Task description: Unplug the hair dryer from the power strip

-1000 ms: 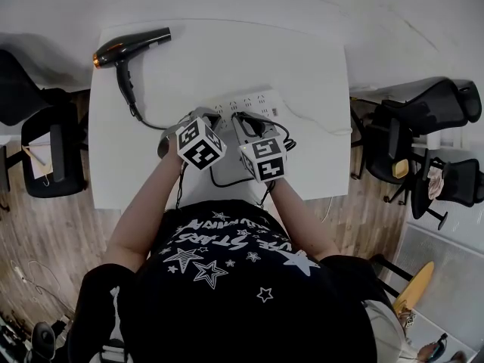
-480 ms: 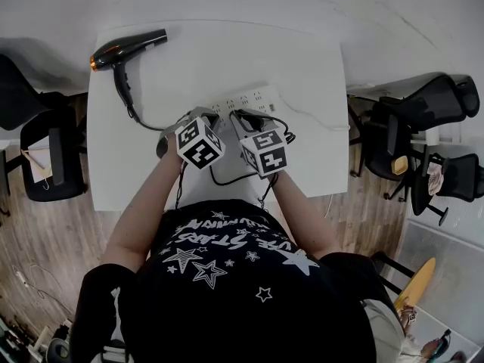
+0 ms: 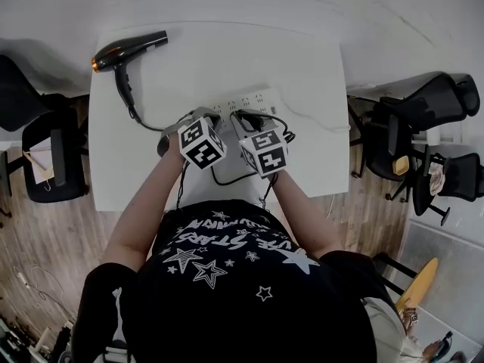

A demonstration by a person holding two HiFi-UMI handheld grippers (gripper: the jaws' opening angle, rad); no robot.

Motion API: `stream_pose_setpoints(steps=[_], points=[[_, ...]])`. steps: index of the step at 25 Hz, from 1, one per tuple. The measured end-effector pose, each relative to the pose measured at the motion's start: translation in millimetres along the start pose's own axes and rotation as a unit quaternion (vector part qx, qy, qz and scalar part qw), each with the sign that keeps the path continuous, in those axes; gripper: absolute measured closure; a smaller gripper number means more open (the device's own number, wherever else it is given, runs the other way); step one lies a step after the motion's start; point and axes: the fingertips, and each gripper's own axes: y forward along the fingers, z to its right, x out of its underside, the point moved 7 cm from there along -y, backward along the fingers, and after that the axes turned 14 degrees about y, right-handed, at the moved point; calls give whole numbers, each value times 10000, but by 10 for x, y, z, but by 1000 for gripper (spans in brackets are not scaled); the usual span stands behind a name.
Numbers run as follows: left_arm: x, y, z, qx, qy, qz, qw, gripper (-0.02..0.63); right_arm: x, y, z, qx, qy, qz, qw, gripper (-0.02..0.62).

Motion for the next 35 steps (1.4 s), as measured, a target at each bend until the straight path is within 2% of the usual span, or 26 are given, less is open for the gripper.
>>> stream_pose_setpoints(steps=[6,9,11,12,14,16,30,35], points=[[-30,3,24,-33,132,-183,9997,598,3,-22,21,-60,89,64,9999,523],[-30,15,20,-42,88,-175,9998,598,-44,-94,31,-131,185,461,9987,524],[-26,21,7,-31,105,-159,9998,598,-259,-204,77,-168,326,961,9947,523],[-20,20,0,-25,104,-147,9998,598,-395,-247,101,-128,230,1063,9940,522],[-6,14,-3,-11,63,-125,9999,598,-614,-305,139,-67,-109,1090,9940,522],[-6,12,8,-7,41,-132,9999,598,-708,-358,173,-83,-183,1117,9935,520],[-46,-6,38,-206,3,-258,9995,598,-377,-507,60,-190,279,996,9945,518],[-23,4,0,-52,-288,-151,9995,598,-344,-611,55,-214,392,1117,9927,518]])
